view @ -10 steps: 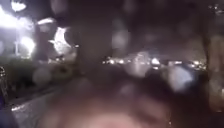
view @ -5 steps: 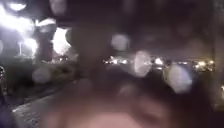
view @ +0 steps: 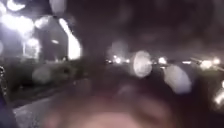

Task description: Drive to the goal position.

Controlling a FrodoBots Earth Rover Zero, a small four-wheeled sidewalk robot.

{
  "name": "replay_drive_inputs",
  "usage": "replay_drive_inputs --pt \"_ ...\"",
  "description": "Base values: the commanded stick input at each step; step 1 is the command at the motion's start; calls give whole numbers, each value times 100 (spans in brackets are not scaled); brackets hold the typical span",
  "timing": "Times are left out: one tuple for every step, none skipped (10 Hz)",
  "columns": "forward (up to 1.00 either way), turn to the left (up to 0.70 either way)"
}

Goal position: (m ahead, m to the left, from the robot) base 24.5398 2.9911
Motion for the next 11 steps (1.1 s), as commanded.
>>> replay_drive_inputs --pt "50 -50" --pt "50 -50" --pt "50 -50" --pt "50 -25" --pt "50 0" --pt "50 0" --pt "50 1" --pt "50 5" --pt "50 -7" --pt "50 -41" --pt "50 -50"
